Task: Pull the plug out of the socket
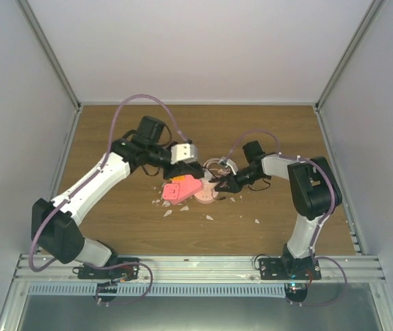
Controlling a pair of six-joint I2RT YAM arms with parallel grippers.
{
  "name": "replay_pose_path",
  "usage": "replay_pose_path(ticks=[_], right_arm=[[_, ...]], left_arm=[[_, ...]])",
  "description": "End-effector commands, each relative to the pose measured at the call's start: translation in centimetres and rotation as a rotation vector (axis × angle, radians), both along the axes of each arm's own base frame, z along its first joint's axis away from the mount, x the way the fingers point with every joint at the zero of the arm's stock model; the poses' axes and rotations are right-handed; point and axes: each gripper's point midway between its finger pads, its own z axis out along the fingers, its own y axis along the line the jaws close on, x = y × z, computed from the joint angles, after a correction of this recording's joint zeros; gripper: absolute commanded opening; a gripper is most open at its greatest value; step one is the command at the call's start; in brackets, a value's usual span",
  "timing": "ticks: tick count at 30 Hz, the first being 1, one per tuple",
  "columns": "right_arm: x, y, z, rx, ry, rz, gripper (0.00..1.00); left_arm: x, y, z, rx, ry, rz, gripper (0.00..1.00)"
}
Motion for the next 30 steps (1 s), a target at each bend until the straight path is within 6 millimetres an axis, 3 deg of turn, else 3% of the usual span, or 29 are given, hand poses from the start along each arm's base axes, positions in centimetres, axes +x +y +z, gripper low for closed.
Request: replay_pose_path(ticks=[1, 7, 17, 24, 30], right_arm=[[0.3, 0.0, 2.2, 0.017, -0.084, 0.037, 0.05], [0.3, 0.3, 4.6, 0.061, -0.151, 0.062, 0.06], [0.5, 0.5, 6.9, 0.082, -0.213, 0.076, 0.08], [0.6, 0.5, 8.7, 0.096, -0.271, 0.072, 0.09], [0.6, 0.5, 9.4, 0.097, -0.300, 0.064, 0.09]], left_arm=[[3.1, 2.5, 4.6, -0.151, 0.041, 0.125, 0.08], [9.1, 8.1, 6.4, -0.259, 0.110, 0.347, 0.08], [18.0, 20.5, 6.8, -0.455, 0.250, 0.659, 0.09], [22.8, 26.6, 3.2, -0.477, 0.313, 0.804, 0.10], [26.4, 30.0, -2.0, -0.463, 0.405, 0.897, 0.11]])
